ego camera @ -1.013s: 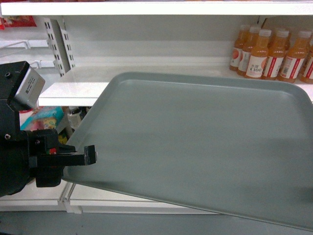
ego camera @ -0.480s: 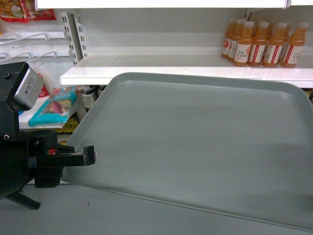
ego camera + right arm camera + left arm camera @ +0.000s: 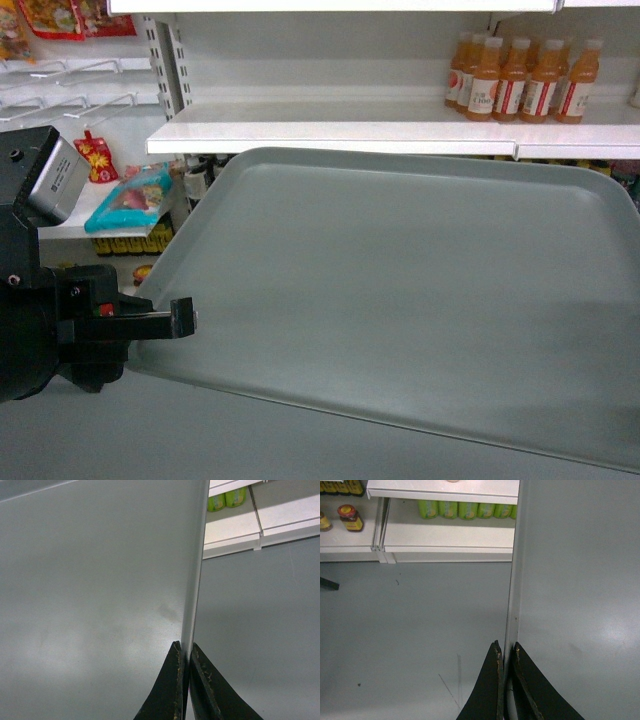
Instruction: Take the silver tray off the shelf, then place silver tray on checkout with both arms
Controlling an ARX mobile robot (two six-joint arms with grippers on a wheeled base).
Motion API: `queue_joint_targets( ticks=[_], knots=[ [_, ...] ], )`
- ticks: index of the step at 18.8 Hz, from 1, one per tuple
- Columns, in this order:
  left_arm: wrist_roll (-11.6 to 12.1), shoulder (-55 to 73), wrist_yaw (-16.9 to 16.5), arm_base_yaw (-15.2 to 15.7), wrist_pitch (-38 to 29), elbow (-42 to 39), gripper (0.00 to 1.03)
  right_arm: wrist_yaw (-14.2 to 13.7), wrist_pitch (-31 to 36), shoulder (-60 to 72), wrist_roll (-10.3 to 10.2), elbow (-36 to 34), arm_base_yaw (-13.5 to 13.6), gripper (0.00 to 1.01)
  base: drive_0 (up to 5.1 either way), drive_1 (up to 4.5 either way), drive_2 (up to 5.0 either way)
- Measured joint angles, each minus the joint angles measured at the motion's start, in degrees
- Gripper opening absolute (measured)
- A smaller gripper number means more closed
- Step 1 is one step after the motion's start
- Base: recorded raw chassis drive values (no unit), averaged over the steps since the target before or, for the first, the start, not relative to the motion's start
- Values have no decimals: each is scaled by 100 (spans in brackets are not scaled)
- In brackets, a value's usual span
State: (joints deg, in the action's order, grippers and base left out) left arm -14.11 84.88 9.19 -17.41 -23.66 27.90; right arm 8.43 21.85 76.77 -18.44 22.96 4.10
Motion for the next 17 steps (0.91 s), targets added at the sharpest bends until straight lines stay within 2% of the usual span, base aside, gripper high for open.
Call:
queue_joint_targets(
  ticks=[17],
  knots=[
    [0, -9, 0, 0, 0, -2, 3, 0, -24, 0, 0, 2, 2, 2, -3, -429, 423]
  ],
)
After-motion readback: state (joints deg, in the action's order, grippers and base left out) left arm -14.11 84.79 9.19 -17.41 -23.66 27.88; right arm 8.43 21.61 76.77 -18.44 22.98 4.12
